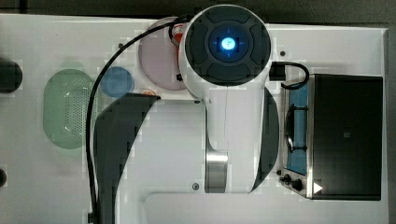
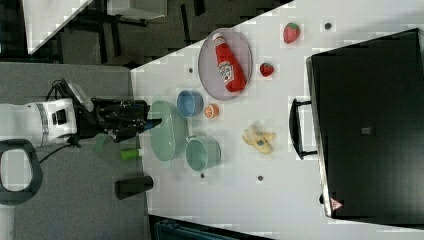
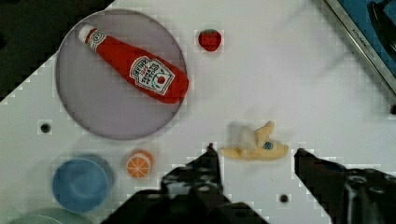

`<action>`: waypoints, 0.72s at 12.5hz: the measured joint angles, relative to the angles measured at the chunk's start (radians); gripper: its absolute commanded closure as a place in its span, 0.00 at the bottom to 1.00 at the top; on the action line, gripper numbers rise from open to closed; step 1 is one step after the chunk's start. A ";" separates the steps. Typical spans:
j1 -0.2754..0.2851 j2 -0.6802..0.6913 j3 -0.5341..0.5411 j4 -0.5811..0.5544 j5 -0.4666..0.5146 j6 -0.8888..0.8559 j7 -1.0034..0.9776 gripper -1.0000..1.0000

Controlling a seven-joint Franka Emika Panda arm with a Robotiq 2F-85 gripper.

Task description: Pick Banana and place it in mug.

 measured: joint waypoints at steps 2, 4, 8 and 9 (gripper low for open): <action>-0.001 -0.162 -0.012 -0.185 0.002 -0.092 0.000 0.10; -0.002 -0.305 -0.017 -0.277 0.010 -0.140 0.000 0.00; -0.012 -0.328 -0.011 -0.273 -0.001 0.024 -0.064 0.00; -0.010 -0.297 -0.014 -0.297 -0.006 0.086 -0.117 0.00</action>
